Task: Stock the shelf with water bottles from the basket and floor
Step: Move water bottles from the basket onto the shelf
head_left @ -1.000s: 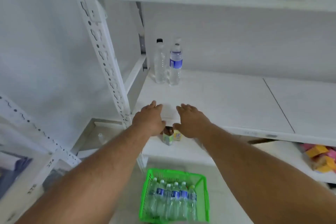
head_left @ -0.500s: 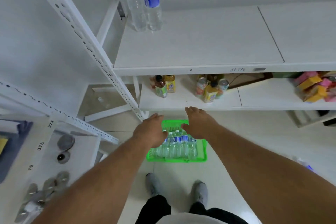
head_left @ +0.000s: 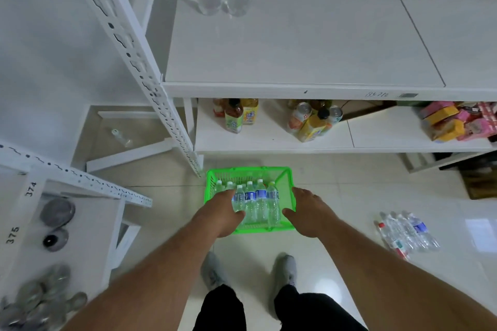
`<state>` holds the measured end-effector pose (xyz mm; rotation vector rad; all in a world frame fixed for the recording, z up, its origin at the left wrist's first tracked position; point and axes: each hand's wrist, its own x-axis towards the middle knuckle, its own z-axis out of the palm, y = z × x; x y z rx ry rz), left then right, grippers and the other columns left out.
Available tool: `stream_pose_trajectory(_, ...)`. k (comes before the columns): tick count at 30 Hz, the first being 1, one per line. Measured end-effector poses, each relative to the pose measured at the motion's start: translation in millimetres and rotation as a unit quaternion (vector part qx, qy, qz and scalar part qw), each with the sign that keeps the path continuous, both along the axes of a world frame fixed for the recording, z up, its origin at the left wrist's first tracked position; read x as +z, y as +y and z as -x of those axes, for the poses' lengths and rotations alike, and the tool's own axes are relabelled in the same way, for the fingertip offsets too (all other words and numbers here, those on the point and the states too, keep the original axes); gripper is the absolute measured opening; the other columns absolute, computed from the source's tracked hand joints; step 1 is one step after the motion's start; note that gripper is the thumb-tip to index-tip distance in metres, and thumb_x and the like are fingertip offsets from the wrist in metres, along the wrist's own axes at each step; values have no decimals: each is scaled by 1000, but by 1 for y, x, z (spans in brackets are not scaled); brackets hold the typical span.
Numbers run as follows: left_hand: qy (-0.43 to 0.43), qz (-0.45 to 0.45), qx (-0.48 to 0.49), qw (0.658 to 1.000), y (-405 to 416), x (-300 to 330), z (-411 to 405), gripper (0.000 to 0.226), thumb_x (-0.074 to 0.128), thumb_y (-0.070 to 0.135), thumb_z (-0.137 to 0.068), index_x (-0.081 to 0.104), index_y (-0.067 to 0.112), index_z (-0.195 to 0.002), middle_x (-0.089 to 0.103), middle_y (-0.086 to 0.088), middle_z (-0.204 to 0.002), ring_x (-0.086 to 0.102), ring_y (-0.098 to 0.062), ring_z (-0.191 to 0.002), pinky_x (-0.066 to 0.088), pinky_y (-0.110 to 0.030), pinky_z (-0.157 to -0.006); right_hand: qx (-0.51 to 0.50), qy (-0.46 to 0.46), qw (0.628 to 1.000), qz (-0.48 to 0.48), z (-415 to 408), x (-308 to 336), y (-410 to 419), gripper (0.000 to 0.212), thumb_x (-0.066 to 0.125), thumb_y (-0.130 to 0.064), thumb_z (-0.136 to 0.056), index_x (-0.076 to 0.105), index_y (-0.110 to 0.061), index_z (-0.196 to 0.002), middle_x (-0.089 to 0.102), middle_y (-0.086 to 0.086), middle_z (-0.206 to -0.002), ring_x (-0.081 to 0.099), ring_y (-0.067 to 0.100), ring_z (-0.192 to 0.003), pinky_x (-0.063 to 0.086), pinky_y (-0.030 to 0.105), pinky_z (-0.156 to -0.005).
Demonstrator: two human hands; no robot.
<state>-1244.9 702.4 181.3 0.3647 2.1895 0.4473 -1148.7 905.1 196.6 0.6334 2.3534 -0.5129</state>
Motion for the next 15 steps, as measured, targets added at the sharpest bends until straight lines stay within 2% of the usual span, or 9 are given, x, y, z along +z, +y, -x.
stream_pose_trajectory(6, -61, -9, 44, 997, 8, -52, 9, 73, 58, 43, -92, 26, 21, -153, 29, -5, -159, 36, -22, -142, 32, -30, -112, -49, -45, 997, 30, 1, -52, 5, 63, 54, -41, -96, 36, -12, -149, 47, 10, -147, 46, 30, -133, 41, 36, -107)
stream_pose_trajectory(8, -83, -18, 78, 993, 17, -80, 9, 72, 61, 44, -90, 30, 22, -151, 35, -5, -156, 41, -21, -138, 36, -33, -111, -54, -53, 996, 42, 8, -81, 16, 64, 54, -41, -97, 33, -13, -151, 46, 9, -148, 45, 29, -134, 40, 35, -108)
stream_pose_trajectory(11, -104, -35, 157, 981, 35, -131, 11, 68, 65, 40, -88, 37, 23, -148, 43, -4, -151, 57, -18, -117, 49, -29, -94, -50, -66, 994, 66, 26, -142, 36, 71, 50, -42, -99, 21, -15, -157, 34, 8, -158, 37, 27, -142, 34, 35, -113)
stream_pose_trajectory(13, -115, -41, 202, 972, 50, -172, 11, 63, 66, 34, -90, 40, 20, -146, 47, -4, -147, 61, -17, -107, 48, -25, -86, -62, -75, 992, 83, 37, -190, 50, 72, 50, -43, -100, 19, -15, -158, 32, 9, -159, 36, 28, -143, 33, 35, -114)
stream_pose_trajectory(15, -116, -44, 239, 963, 66, -219, 11, 59, 67, 29, -90, 44, 16, -143, 51, -7, -144, 60, -19, -115, 48, -30, -96, -90, -82, 988, 96, 46, -241, 64, 72, 52, -43, -99, 22, -14, -157, 38, 12, -156, 42, 29, -139, 37, 34, -111)
